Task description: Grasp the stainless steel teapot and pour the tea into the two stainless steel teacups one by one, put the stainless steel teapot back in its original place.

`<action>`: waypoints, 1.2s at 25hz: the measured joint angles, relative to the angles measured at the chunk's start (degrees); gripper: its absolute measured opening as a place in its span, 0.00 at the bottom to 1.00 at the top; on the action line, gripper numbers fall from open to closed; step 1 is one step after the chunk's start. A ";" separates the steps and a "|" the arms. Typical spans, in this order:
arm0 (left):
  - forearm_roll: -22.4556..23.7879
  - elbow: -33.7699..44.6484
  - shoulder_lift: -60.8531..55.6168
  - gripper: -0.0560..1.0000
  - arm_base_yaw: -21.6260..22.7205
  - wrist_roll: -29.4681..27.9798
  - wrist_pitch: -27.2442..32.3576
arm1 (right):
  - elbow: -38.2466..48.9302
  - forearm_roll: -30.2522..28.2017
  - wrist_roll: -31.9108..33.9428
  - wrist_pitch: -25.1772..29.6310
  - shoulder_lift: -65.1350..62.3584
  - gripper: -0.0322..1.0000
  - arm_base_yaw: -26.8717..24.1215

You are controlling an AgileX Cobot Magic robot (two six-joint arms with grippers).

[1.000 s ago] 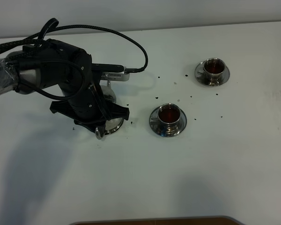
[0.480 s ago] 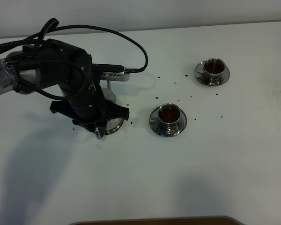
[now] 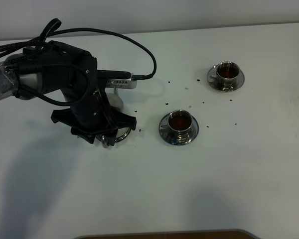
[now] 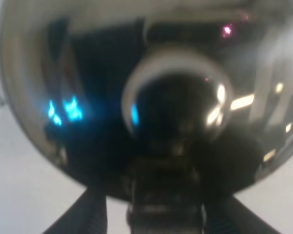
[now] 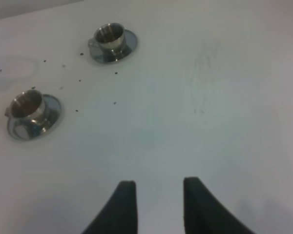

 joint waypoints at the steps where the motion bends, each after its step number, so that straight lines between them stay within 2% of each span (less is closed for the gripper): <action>1: -0.13 0.00 0.00 0.52 0.00 0.00 0.87 | 0.00 0.00 0.00 0.00 0.00 0.27 0.00; 9: -0.13 0.00 -4.81 0.52 -0.04 1.07 7.08 | 0.00 0.00 0.00 0.00 0.00 0.27 0.00; 16: -0.13 0.00 -11.94 0.52 -0.11 4.24 19.59 | 0.00 0.00 0.00 0.00 0.00 0.27 0.00; 20: -0.13 3.19 -16.71 0.52 -0.11 4.41 19.94 | 0.00 0.00 0.00 0.00 0.00 0.27 0.00; 25: -0.13 12.69 -25.13 0.52 -0.11 5.45 19.86 | 0.00 0.00 0.00 0.00 0.00 0.27 0.00; 30: -0.13 22.86 -33.48 0.52 -0.11 5.71 15.58 | 0.00 0.00 0.00 0.00 0.00 0.27 0.00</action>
